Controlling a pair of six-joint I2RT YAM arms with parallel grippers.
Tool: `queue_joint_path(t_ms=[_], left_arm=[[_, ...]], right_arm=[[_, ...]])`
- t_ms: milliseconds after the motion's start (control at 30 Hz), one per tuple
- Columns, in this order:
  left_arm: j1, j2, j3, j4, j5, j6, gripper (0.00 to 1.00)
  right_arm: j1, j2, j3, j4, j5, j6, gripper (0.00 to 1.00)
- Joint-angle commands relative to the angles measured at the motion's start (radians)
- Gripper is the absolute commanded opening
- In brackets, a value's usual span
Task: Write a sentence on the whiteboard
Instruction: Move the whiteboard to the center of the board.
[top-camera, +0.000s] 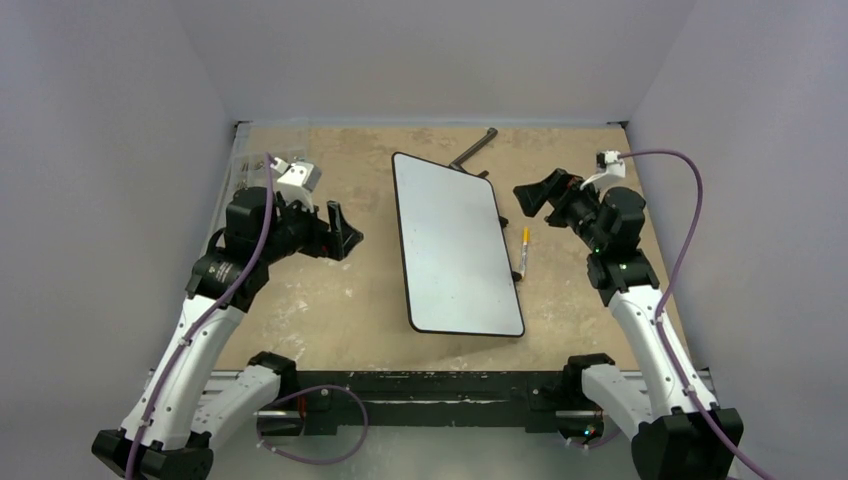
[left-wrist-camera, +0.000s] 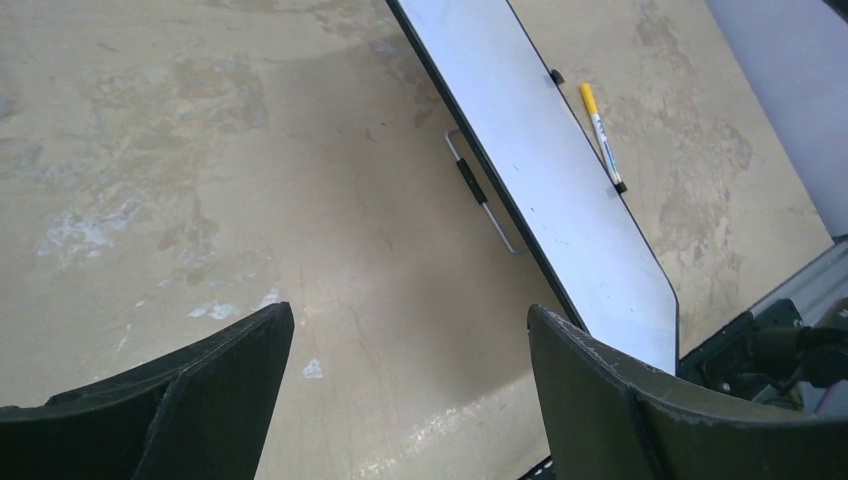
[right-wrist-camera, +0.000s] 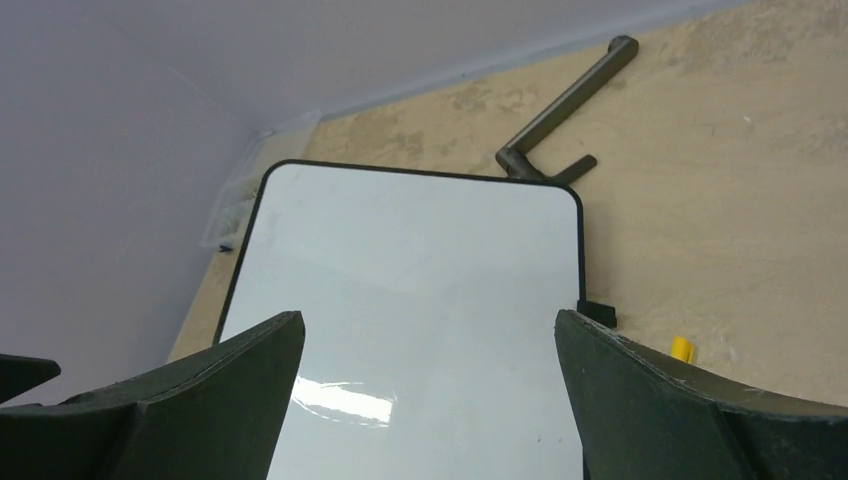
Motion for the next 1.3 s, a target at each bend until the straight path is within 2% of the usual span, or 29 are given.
queue_joint_path(t_ms=[0, 133, 233, 433, 533, 600, 667, 867, 1000, 1267], left_arm=[[-0.023, 0.015, 0.037, 0.014, 0.081, 0.011, 0.83], [-0.044, 0.033, 0.041, 0.005, 0.086, 0.002, 0.79], [-0.058, 0.044, 0.046, -0.001, 0.089, -0.003, 0.75], [-0.071, 0.043, 0.049, -0.014, 0.06, 0.002, 0.74], [-0.072, 0.048, 0.052, -0.016, 0.057, 0.0, 0.73], [-0.073, 0.049, 0.053, -0.018, 0.058, 0.0, 0.72], [-0.074, 0.048, 0.052, -0.019, 0.054, 0.0, 0.72], [-0.076, 0.043, 0.053, -0.025, 0.031, 0.001, 0.72], [-0.076, 0.038, 0.056, -0.032, 0.016, 0.006, 0.72], [-0.076, 0.024, 0.057, -0.038, 0.001, 0.013, 0.72]], right_arm=[[0.001, 0.002, 0.021, -0.112, -0.003, 0.007, 0.99], [0.0, 0.072, 0.04, -0.251, -0.005, -0.055, 0.99], [0.001, 0.153, 0.059, -0.379, 0.056, -0.096, 0.96], [0.003, 0.184, -0.017, -0.388, 0.124, -0.109, 0.88], [0.005, 0.195, -0.024, -0.374, 0.159, -0.096, 0.74], [0.007, 0.222, -0.02, -0.368, 0.182, -0.101, 0.55], [0.01, 0.261, -0.006, -0.365, 0.191, -0.107, 0.45], [0.058, 0.367, 0.045, -0.348, 0.24, -0.12, 0.31], [0.096, 0.449, 0.095, -0.354, 0.283, -0.133, 0.15], [0.129, 0.597, 0.139, -0.328, 0.32, -0.15, 0.07]])
